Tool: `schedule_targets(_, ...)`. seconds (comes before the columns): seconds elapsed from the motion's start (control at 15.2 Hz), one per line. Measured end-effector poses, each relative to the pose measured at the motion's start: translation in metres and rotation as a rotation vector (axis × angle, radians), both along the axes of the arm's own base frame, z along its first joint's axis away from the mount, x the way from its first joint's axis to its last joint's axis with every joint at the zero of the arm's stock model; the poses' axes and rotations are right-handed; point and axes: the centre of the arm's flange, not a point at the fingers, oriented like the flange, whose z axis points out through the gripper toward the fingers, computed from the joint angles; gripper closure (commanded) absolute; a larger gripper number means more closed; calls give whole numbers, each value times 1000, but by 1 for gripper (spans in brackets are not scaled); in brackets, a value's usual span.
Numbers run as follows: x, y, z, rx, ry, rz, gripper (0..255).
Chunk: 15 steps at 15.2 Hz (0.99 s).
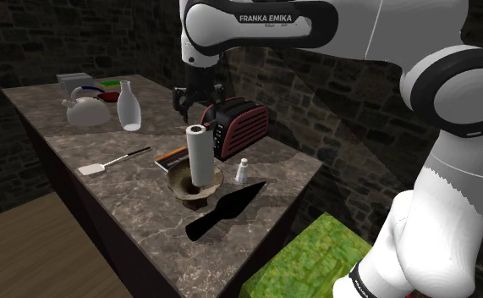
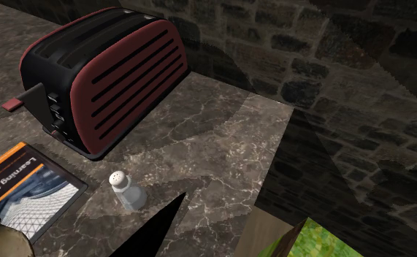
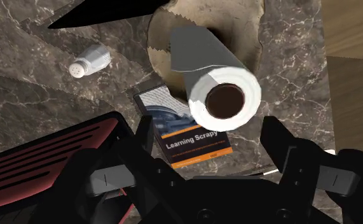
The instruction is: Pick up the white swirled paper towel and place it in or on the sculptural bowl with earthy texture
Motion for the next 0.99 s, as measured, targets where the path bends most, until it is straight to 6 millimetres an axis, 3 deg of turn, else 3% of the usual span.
schedule_targets(0.26,0,0,0,0,0,0,0)
schedule_targets(0.59,-2,4,45,0,-1,0,0)
schedule_targets(0.99,-2,3,50,0,0,0,0)
